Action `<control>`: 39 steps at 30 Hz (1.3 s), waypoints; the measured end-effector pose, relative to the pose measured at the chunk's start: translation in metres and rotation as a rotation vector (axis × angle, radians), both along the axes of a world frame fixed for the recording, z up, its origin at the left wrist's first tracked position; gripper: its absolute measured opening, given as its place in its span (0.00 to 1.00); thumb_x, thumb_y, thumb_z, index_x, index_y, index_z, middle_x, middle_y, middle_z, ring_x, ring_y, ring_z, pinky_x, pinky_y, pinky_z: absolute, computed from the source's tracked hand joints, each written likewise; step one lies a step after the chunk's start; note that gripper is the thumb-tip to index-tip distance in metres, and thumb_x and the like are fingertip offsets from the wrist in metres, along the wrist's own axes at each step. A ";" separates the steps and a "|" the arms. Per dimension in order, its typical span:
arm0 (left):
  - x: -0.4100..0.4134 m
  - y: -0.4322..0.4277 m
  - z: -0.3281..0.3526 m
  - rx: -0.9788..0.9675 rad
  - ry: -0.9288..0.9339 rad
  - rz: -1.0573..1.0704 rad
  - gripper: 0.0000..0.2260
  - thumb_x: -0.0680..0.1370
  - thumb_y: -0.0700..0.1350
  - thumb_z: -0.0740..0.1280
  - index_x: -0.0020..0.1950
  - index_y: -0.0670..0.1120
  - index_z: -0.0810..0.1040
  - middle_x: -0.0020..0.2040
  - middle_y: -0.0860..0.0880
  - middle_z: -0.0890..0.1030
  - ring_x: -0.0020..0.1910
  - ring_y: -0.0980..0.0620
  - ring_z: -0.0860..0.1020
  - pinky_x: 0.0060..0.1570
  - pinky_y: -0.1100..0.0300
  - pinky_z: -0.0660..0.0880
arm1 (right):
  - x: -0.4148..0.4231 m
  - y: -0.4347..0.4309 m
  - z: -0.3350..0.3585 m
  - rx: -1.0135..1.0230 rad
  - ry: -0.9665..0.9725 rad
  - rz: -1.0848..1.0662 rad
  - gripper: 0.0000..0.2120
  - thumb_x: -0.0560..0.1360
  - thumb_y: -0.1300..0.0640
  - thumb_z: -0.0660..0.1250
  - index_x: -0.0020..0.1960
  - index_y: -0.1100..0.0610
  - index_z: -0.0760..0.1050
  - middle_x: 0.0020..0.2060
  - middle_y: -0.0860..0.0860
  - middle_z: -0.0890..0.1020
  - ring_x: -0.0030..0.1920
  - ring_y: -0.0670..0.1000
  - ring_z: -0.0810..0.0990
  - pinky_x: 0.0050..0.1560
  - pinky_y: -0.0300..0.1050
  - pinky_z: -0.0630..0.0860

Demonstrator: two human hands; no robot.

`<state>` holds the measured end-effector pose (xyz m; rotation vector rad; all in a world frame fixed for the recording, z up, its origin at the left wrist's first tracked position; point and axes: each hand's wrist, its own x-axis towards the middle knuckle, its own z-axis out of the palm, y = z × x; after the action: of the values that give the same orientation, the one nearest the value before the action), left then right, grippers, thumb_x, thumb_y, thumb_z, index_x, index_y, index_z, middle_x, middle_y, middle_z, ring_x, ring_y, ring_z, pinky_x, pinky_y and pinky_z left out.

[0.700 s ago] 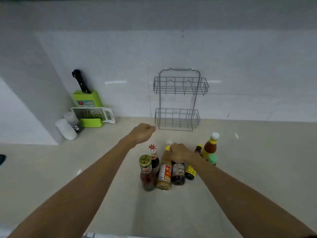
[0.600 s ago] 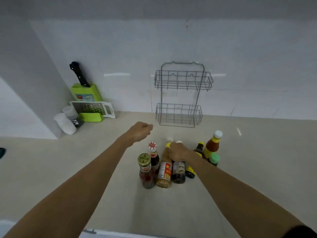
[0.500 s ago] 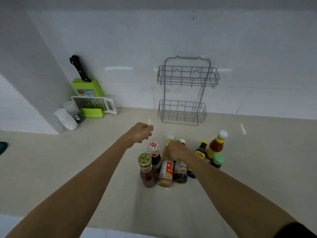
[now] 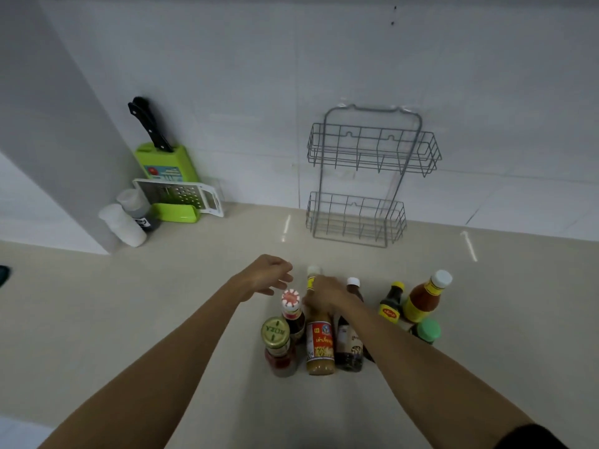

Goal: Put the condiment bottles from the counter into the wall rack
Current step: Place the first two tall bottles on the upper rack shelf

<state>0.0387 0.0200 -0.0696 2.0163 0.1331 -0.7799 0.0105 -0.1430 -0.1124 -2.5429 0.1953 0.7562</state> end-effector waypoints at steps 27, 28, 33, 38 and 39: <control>0.040 -0.051 0.127 -0.058 -0.608 -0.295 0.22 0.72 0.49 0.75 0.64 0.44 0.77 0.56 0.49 0.82 0.52 0.53 0.79 0.47 0.66 0.74 | 0.035 -0.037 0.204 0.369 -0.856 -0.230 0.21 0.72 0.43 0.72 0.58 0.55 0.76 0.48 0.47 0.81 0.46 0.46 0.80 0.39 0.32 0.70; 0.045 -0.051 0.138 -0.068 -0.640 -0.285 0.23 0.72 0.49 0.76 0.64 0.44 0.77 0.55 0.50 0.81 0.52 0.53 0.79 0.46 0.67 0.74 | 0.035 -0.038 0.213 0.389 -0.824 -0.226 0.24 0.71 0.41 0.72 0.60 0.54 0.76 0.49 0.46 0.80 0.47 0.45 0.79 0.39 0.30 0.69; 0.068 -0.058 0.182 -0.107 -0.784 -0.246 0.22 0.70 0.46 0.77 0.62 0.44 0.78 0.54 0.48 0.83 0.52 0.51 0.80 0.53 0.57 0.78 | 0.057 -0.040 0.247 0.387 -0.819 -0.173 0.26 0.72 0.44 0.72 0.66 0.54 0.72 0.59 0.49 0.81 0.55 0.49 0.79 0.48 0.38 0.71; 0.105 -0.070 0.215 -0.145 -0.950 -0.097 0.25 0.67 0.48 0.78 0.63 0.49 0.79 0.56 0.51 0.85 0.53 0.54 0.82 0.55 0.59 0.77 | 0.087 -0.041 0.272 0.453 -1.054 -0.275 0.24 0.73 0.48 0.72 0.65 0.56 0.72 0.55 0.50 0.82 0.50 0.48 0.80 0.49 0.37 0.74; 0.112 -0.072 0.216 -0.142 -0.966 -0.095 0.25 0.68 0.48 0.78 0.64 0.50 0.79 0.56 0.52 0.85 0.53 0.55 0.82 0.55 0.60 0.76 | 0.092 -0.041 0.271 0.469 -1.078 -0.288 0.23 0.73 0.49 0.72 0.65 0.56 0.72 0.54 0.49 0.82 0.49 0.47 0.79 0.47 0.34 0.73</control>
<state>0.1509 -0.0520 0.1469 2.0575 -0.5576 0.1845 0.1030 -0.1839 0.1589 -2.0572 0.0065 -0.6357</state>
